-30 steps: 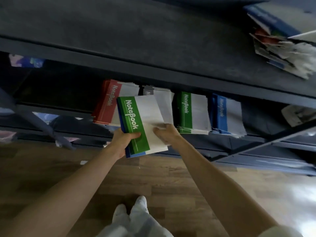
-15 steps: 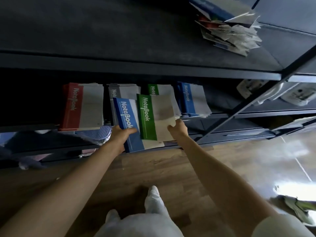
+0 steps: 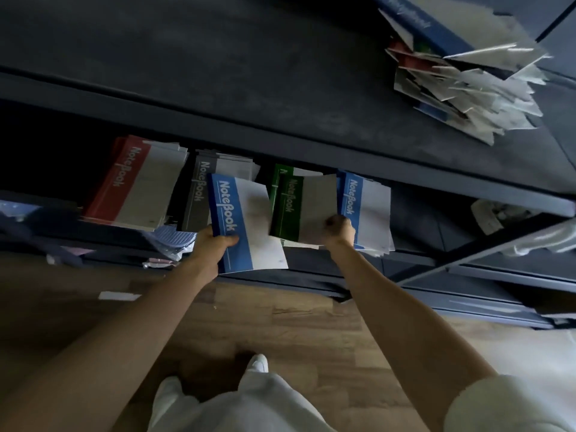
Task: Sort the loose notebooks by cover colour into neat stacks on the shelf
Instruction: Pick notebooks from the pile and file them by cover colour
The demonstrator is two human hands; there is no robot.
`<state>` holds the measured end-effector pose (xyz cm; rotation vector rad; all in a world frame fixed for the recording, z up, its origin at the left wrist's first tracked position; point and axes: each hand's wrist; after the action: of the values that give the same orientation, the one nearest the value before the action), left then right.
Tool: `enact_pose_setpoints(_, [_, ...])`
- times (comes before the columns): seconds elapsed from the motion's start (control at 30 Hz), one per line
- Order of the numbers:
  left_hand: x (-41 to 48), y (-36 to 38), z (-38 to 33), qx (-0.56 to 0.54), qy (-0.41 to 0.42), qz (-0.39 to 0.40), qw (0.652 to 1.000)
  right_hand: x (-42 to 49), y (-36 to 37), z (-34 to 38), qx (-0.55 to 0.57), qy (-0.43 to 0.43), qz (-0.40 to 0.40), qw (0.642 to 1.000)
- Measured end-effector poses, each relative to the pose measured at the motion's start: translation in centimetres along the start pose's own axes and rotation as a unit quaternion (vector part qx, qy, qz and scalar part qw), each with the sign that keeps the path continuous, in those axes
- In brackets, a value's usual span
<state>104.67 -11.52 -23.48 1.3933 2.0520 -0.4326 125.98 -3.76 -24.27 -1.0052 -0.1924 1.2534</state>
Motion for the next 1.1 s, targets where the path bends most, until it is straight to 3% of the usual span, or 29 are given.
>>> enact_pose_setpoints(0.3, [0.4, -0.7, 0.8, -0.016, 0.012, -0.073, 0.997, 2.8, 1.4, -0.1, -0.085, -0.080, 0.090, 0.989])
enact_pose_setpoints(0.43, [0.0, 0.2, 0.9, -0.020, 0.021, -0.079, 0.996, 2.4, 2.0, 0.0, -0.153, -0.117, 0.071, 0.979])
enact_pose_setpoints(0.5, [-0.2, 1.0, 0.9, -0.015, 0.029, -0.066, 0.997, 1.8, 2.1, 0.4, -0.143, -0.159, 0.044, 0.976])
enact_pose_setpoints(0.57, [-0.2, 1.9, 0.8, -0.012, 0.036, -0.055, 0.998, 1.3, 2.1, 0.9, -0.110, -0.170, 0.080, 0.976])
enact_pose_setpoints(0.63, [-0.1, 3.0, 0.6, -0.012, 0.047, -0.049, 0.998, 0.8, 1.8, 1.3, -0.031, -0.100, 0.171, 0.980])
enact_pose_setpoints(0.7, [0.0, 4.2, 0.5, -0.009, 0.063, -0.043, 0.997, 0.1, 1.1, 1.4, 0.080, 0.017, 0.263, 0.961])
enact_pose_setpoints(0.77, [0.1, 5.4, 0.7, 0.002, 0.079, -0.038, 0.996, -0.2, 0.4, 0.5, 0.120, 0.054, 0.288, 0.948])
enact_pose_setpoints(0.97, [-0.1, 9.0, 2.2, 0.185, 0.170, -0.037, 0.967, 0.7, -1.7, -3.7, 0.166, 0.031, 0.156, 0.973])
enact_pose_setpoints(1.1, [-0.8, 11.2, 2.8, 0.428, 0.230, 0.010, 0.874, 1.2, -4.1, -5.4, 0.193, 0.040, 0.095, 0.976])
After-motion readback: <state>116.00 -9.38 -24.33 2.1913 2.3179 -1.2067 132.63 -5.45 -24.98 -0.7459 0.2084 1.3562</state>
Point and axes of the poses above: each hand's wrist, its own x-axis towards the middle knuckle, its own y-axis out of the palm, z = x × y
